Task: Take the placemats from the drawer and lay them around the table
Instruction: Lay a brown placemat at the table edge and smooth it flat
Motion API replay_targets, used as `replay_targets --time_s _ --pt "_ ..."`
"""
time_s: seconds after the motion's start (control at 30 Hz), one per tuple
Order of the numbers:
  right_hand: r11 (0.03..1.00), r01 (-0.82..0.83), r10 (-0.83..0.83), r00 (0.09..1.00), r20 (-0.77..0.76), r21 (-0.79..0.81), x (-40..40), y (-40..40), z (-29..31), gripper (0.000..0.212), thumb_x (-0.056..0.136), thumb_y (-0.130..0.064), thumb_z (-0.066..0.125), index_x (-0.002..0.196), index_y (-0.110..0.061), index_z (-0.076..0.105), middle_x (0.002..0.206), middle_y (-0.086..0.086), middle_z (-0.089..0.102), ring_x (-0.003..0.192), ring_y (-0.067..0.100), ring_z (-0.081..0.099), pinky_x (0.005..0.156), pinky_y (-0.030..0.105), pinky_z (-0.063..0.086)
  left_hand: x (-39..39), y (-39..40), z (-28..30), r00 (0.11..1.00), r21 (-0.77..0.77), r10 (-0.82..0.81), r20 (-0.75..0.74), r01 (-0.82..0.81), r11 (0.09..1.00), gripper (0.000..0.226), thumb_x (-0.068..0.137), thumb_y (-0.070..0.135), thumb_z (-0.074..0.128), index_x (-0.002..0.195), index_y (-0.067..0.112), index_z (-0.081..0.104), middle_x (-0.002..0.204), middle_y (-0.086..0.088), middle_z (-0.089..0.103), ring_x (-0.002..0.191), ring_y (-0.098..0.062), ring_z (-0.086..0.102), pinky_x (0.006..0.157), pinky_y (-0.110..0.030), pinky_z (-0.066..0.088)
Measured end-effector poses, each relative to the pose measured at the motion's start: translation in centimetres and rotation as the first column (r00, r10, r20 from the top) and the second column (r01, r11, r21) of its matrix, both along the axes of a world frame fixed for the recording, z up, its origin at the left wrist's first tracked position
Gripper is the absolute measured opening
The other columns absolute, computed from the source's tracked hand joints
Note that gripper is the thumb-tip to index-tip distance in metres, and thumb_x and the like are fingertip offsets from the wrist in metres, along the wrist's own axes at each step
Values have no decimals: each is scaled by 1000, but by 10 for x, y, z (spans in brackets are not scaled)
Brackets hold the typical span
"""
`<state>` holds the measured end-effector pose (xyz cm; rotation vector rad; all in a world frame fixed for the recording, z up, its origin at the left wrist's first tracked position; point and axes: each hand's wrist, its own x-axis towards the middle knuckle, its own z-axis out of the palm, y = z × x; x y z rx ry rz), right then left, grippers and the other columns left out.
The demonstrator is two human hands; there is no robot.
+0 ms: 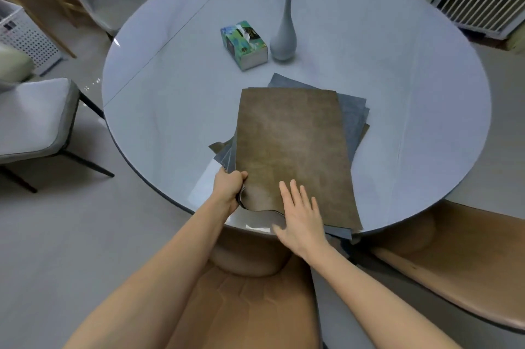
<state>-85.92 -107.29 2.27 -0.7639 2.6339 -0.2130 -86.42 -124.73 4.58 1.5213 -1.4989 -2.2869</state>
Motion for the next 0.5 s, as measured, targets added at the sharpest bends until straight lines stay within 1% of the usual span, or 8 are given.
replay_targets --time_s 0.07,0.1,0.13,0.17,0.2,0.27,0.37,0.5 --pt "996 55 -60 995 -77 -65 -14 5 4 79 93 -19 54 153 -22 4 158 10 20 144 30 26 114 43 30 -12 7 7 998 35 33 -49 -31 999 34 91 -12 45 117 10 49 100 -6 63 96 -26 62 83 -39 53" --pt "994 51 -62 990 -125 -93 -23 9 8 76 92 -9 54 153 -22 11 153 11 33 134 31 42 104 42 41 -19 10 10 997 46 38 -72 -35 998 37 90 -13 44 121 7 49 102 -7 64 97 -27 63 86 -40 54" --pt "993 39 -58 984 -171 -114 -33 13 14 75 89 -1 53 152 -21 18 144 10 47 119 32 56 91 40 49 -26 13 14 995 56 37 -96 -32 998 40 90 -13 44 124 6 50 104 -8 65 97 -27 64 88 -41 54" --pt "992 28 -54 976 -213 -124 -44 18 22 75 87 3 53 151 -22 23 132 9 57 102 31 64 80 39 53 -34 16 20 992 61 35 -120 -28 998 41 90 -13 45 126 7 50 104 -8 65 94 -25 65 87 -41 54" --pt "991 27 -59 967 -249 -128 -55 22 31 76 84 5 53 150 -22 28 119 7 63 89 30 66 72 38 54 -44 20 29 988 63 30 -149 -21 998 41 90 -12 46 125 8 51 102 -7 66 90 -23 65 85 -40 54" --pt "985 69 -116 942 -314 -158 -79 33 55 78 79 8 54 147 -24 34 104 4 66 77 29 64 64 37 53 -69 31 52 974 64 8 -227 7 998 39 90 -11 47 123 9 52 99 -7 65 87 -22 65 84 -40 55" --pt "962 156 -234 894 -383 -225 -112 56 103 81 72 10 53 143 -28 42 102 2 67 77 33 63 64 36 50 -110 59 98 938 33 -50 -344 65 997 37 90 -10 49 122 9 50 95 -9 59 89 -24 61 87 -40 52" --pt "886 252 -419 797 -436 -390 -148 98 166 77 72 12 48 136 -30 53 103 4 70 82 35 63 69 36 51 -158 106 164 889 3 -129 -438 145 989 40 91 -6 53 123 15 45 89 -6 55 90 -24 56 85 -39 50"
